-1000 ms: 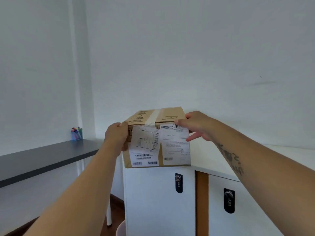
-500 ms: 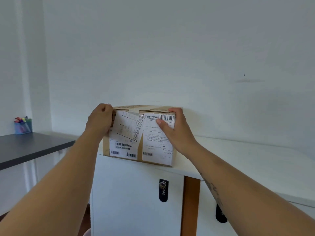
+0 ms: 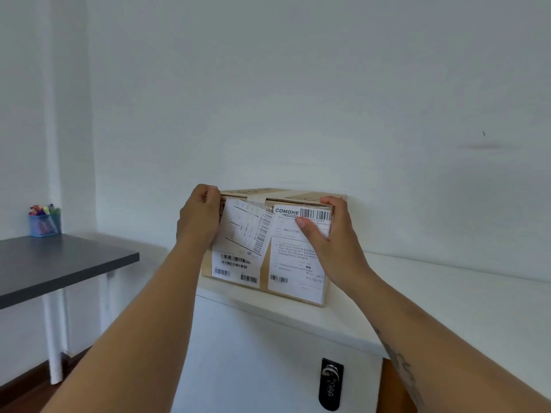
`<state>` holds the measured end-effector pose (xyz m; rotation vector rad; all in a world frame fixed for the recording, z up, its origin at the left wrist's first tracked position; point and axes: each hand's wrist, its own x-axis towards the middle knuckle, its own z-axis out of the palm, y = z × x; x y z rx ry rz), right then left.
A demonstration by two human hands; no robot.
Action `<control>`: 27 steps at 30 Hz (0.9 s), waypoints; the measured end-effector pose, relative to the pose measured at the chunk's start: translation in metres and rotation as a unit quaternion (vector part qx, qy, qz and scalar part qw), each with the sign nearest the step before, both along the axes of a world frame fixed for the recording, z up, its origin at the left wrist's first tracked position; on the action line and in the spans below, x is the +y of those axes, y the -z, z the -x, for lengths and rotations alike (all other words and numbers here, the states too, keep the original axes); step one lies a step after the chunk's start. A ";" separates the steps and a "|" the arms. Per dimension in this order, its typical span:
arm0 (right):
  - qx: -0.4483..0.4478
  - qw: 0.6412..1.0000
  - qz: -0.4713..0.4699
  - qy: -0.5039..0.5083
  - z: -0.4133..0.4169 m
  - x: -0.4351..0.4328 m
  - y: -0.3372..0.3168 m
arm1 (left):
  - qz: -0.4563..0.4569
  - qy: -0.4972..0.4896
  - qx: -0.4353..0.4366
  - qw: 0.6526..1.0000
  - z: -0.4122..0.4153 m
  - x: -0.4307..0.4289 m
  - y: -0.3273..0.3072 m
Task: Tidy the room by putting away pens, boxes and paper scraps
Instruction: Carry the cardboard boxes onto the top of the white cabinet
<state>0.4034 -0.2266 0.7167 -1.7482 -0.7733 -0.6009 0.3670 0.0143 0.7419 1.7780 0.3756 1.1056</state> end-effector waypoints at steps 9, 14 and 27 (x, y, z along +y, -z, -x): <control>0.007 1.000 -0.012 0.016 -0.027 0.017 0.001 | 0.010 0.028 -0.004 1.000 -0.038 0.022 0.002; 0.017 0.999 -0.028 0.007 -0.050 0.020 0.002 | 0.025 0.052 -0.014 0.998 -0.066 0.026 0.002; 0.010 0.999 0.001 0.033 -0.059 0.023 0.006 | -0.046 0.064 -0.001 0.997 -0.070 0.027 0.001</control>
